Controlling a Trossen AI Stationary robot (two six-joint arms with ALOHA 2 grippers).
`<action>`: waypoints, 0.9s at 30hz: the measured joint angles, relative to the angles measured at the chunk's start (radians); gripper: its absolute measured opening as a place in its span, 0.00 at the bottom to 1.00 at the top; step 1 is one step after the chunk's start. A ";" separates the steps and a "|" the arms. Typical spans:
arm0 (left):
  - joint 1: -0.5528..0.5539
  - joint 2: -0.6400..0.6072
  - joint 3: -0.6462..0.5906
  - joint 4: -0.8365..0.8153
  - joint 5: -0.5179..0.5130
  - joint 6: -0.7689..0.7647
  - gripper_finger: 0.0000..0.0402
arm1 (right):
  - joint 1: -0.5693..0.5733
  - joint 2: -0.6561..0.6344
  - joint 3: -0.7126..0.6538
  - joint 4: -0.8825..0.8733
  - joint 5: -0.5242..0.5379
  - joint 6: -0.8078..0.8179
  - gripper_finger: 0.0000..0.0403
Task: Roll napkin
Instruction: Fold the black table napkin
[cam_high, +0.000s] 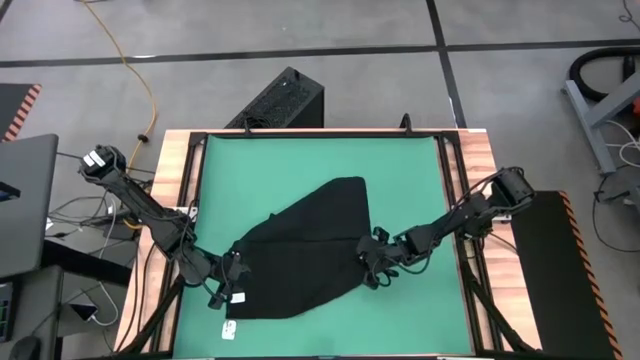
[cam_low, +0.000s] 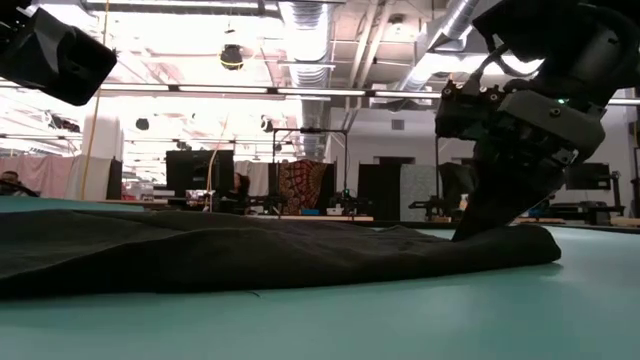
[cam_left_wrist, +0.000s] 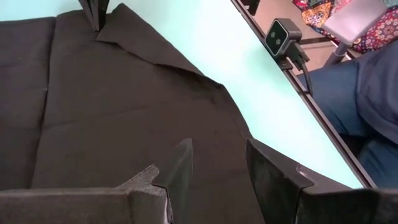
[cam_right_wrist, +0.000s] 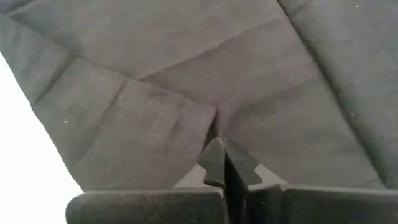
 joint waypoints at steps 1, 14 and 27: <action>0.000 0.000 0.000 0.000 -0.001 -0.003 0.35 | 0.003 -0.007 0.006 0.000 0.002 -0.013 0.03; 0.000 0.000 0.000 0.000 -0.002 -0.010 0.35 | 0.006 -0.084 0.027 -0.106 0.001 0.025 0.26; 0.000 0.000 0.000 0.000 -0.002 -0.013 0.35 | 0.070 -0.059 0.027 -0.106 -0.006 0.144 0.48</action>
